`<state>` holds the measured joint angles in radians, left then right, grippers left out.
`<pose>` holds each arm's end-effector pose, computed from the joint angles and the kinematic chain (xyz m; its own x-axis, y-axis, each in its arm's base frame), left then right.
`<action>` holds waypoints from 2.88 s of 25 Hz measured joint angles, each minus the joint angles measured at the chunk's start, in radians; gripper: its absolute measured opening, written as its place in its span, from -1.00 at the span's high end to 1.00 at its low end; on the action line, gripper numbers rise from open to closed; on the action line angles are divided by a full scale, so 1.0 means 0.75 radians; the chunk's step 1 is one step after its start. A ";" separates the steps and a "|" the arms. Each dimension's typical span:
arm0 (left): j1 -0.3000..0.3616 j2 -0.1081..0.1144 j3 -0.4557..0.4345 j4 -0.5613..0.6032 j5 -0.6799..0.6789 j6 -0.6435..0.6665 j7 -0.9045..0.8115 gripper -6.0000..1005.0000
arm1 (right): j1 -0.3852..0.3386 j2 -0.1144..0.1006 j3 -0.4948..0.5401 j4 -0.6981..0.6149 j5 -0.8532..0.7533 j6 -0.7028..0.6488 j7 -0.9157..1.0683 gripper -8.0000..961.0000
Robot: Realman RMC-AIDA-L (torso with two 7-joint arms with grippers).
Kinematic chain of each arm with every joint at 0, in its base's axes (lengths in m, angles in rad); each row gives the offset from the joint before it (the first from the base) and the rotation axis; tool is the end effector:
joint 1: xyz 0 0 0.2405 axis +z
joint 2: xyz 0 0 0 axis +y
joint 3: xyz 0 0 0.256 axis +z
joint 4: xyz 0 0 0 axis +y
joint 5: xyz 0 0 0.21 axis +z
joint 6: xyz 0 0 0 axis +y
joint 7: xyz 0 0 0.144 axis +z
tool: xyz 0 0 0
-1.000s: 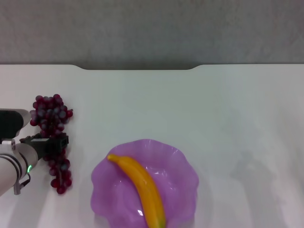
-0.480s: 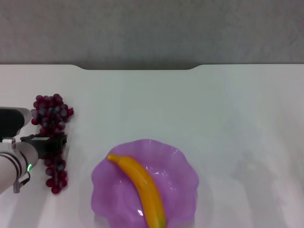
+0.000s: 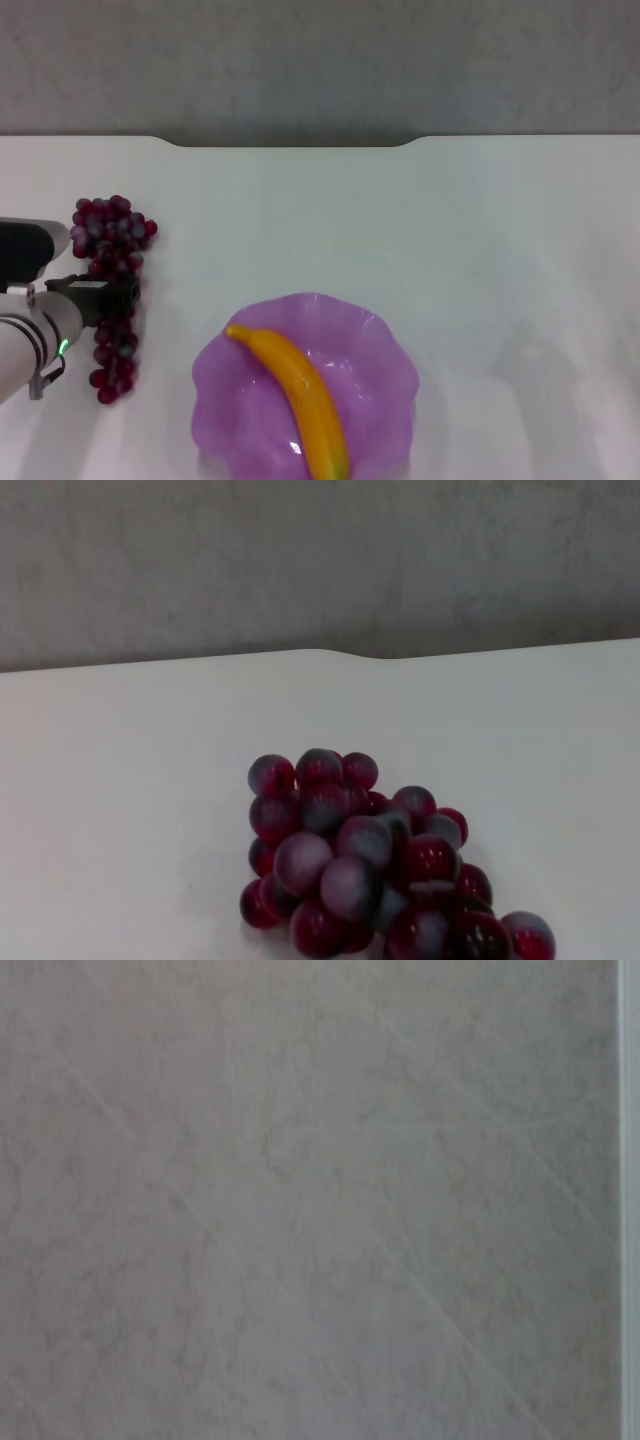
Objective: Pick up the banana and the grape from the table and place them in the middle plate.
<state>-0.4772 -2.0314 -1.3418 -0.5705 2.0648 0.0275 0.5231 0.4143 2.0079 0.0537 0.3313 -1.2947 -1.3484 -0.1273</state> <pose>-0.3374 0.3867 -0.0414 0.6115 0.5887 0.5286 0.6968 -0.0842 -0.7123 0.3434 0.3009 -0.0017 0.7646 0.0838 -0.6390 -0.6433 0.0384 -0.7647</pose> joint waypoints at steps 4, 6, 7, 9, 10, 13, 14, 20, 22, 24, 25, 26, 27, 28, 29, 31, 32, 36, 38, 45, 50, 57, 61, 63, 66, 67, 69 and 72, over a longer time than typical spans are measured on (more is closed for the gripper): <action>-0.001 0.002 -0.008 0.000 0.000 0.002 0.000 0.03 | 0.000 0.000 0.000 0.000 0.000 0.000 0.000 0.97; -0.002 0.004 -0.011 0.003 0.000 0.002 0.003 0.06 | 0.000 0.000 0.000 0.000 0.000 0.000 0.000 0.97; -0.002 0.004 -0.013 0.004 0.000 0.002 0.007 0.08 | 0.000 0.000 0.000 0.000 0.000 0.000 0.000 0.97; -0.001 0.005 -0.014 0.005 0.000 0.002 0.012 0.11 | 0.000 0.000 0.000 0.000 0.000 0.000 0.000 0.97; 0.000 0.005 -0.015 0.005 0.000 0.002 0.013 0.13 | 0.000 0.000 0.000 0.000 0.000 0.000 0.000 0.97; 0.001 0.005 -0.015 0.006 0.000 0.002 0.014 0.19 | 0.000 0.000 0.000 0.000 0.000 0.000 0.000 0.97; 0.001 0.005 -0.015 0.006 0.000 0.003 0.014 0.20 | 0.000 0.000 0.000 0.000 0.000 0.000 0.000 0.97; 0.000 0.005 -0.015 0.006 0.000 0.004 0.016 0.29 | 0.000 0.000 0.000 0.000 0.000 0.000 0.000 0.97; -0.002 0.006 -0.015 0.008 0.000 0.004 0.018 0.33 | 0.000 0.000 0.000 0.000 0.000 0.000 0.000 0.97; -0.003 0.007 -0.015 0.009 0.000 0.004 0.025 0.37 | 0.000 0.000 0.000 0.000 0.000 0.000 0.000 0.97; -0.003 0.007 -0.015 0.009 0.000 0.004 0.028 0.38 | 0.000 0.000 0.000 0.000 0.000 0.000 0.000 0.97; -0.003 0.007 -0.015 0.008 0.000 0.003 0.030 0.39 | 0.000 0.000 0.000 0.000 0.000 0.000 0.000 0.97; -0.003 0.007 -0.015 0.008 0.000 0.003 0.030 0.41 | 0.000 0.000 0.000 0.000 0.000 0.000 0.000 0.97; -0.003 0.007 -0.015 0.006 0.000 0.003 0.030 0.42 | 0.000 0.000 0.000 0.000 0.000 0.000 0.000 0.97; -0.003 0.007 -0.015 0.006 0.000 0.003 0.030 0.43 | 0.000 0.000 0.000 0.000 0.000 0.000 0.000 0.97; -0.004 0.007 -0.015 0.005 0.000 0.003 0.030 0.45 | 0.000 0.000 0.000 0.000 0.000 0.000 0.000 0.97; -0.004 0.007 -0.015 0.004 0.000 0.003 0.030 0.47 | 0.000 0.000 0.000 0.000 0.000 0.000 0.000 0.97; -0.004 0.007 -0.015 0.004 0.000 0.002 0.031 0.50 | 0.000 0.000 0.000 0.000 0.000 0.000 0.000 0.97; -0.004 0.007 -0.015 0.003 0.000 0.002 0.031 0.51 | 0.000 0.000 0.000 0.000 0.000 0.000 0.000 0.97; -0.005 0.008 -0.015 -0.013 0.000 0.007 0.037 0.51 | 0.000 0.000 0.000 0.000 0.000 0.000 0.000 0.97; 0.043 0.007 -0.073 -0.127 0.000 0.010 0.129 0.51 | 0.000 0.000 0.000 0.000 0.000 0.016 0.000 0.97; 0.123 0.005 -0.137 -0.272 0.000 0.030 0.216 0.52 | 0.000 0.000 0.000 0.000 0.000 0.018 0.000 0.97; 0.130 0.006 -0.138 -0.292 0.000 0.040 0.220 0.52 | 0.000 0.000 0.000 0.000 0.000 0.019 0.000 0.97; 0.143 0.006 -0.137 -0.332 0.000 0.046 0.227 0.52 | 0.000 0.000 0.000 0.000 0.000 0.019 0.000 0.97; 0.191 0.004 -0.129 -0.443 0.000 0.047 0.239 0.52 | 0.000 0.000 0.000 0.000 0.000 0.019 0.000 0.97; 0.211 0.005 -0.126 -0.486 0.000 0.047 0.241 0.52 | 0.000 0.000 0.000 0.000 0.000 0.021 0.000 0.97; 0.267 0.006 -0.121 -0.597 0.000 0.041 0.250 0.52 | 0.000 0.000 0.000 -0.001 0.000 0.028 0.000 0.97; 0.359 0.006 -0.113 -0.775 0.000 -0.004 0.266 0.53 | 0.000 0.000 0.000 -0.004 0.000 0.045 0.000 0.97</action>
<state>-0.2083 -2.0267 -1.4266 -1.1520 2.0648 0.0248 0.7226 0.4141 2.0080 0.0538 0.3284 -1.2946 -1.3150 -0.1273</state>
